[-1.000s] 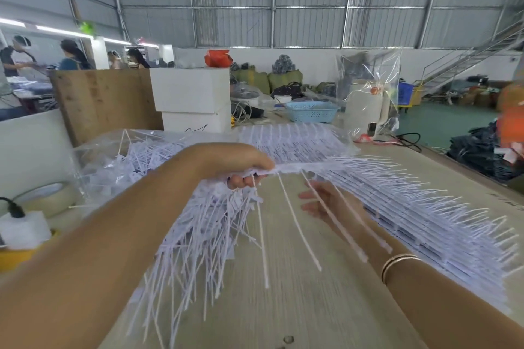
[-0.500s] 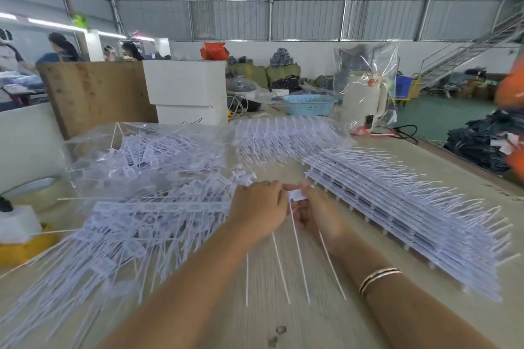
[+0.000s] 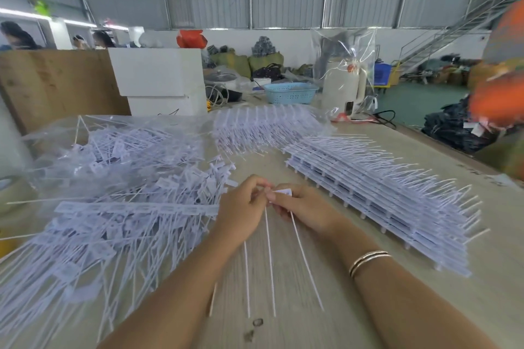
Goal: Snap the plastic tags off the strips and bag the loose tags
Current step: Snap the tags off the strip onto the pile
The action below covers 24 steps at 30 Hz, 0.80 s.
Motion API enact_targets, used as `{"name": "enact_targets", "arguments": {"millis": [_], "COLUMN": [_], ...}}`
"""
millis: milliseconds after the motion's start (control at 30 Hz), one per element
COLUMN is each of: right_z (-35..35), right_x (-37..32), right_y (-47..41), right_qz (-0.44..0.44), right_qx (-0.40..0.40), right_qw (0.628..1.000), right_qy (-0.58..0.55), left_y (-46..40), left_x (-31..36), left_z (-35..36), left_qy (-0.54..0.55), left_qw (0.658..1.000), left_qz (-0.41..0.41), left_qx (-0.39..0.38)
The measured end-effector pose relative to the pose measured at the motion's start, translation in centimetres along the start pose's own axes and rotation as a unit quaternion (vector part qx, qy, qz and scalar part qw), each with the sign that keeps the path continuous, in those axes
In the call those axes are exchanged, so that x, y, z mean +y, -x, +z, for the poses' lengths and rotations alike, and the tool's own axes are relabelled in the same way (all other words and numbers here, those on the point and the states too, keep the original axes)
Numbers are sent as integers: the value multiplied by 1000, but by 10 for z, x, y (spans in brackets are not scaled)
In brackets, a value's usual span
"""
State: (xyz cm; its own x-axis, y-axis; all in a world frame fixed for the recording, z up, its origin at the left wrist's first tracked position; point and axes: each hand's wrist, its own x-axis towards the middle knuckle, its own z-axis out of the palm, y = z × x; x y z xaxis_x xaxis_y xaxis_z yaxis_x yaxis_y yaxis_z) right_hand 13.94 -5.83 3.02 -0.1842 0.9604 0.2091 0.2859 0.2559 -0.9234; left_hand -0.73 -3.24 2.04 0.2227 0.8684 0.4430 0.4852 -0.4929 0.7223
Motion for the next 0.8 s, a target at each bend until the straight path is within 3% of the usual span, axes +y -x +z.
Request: {"name": "enact_targets", "arguments": {"millis": [200,333,467,533,600,700,800], "right_z": [10,18,16,12,13,21,26], "right_x": [-6,-4,-7,-6,-1,3,4], "right_y": [1,-2,-6,-7,-7,-10,-14], "right_qz": [-52,-90,-120,-103,-71,-11,-12], "right_qx": [35,63,159,186,174,142,176], "right_qw": [998,993,969,963,977,990,976], "right_qy": [-15,-38,-147,-165,-100,14,126], "left_y": [4,3,-2,-2,1,5,3], "left_x": [2,6,6,6,6,6,2], "left_z": [-6,-4,-9,-13,-12,-4,-1], "left_qy": [170,222,293,216,120,16,-7], "left_qw": [984,972,944,967,988,997,997], "left_qz": [-55,-60,-89,-51,-8,34,29], "left_qx": [16,53,124,122,94,61,66]}}
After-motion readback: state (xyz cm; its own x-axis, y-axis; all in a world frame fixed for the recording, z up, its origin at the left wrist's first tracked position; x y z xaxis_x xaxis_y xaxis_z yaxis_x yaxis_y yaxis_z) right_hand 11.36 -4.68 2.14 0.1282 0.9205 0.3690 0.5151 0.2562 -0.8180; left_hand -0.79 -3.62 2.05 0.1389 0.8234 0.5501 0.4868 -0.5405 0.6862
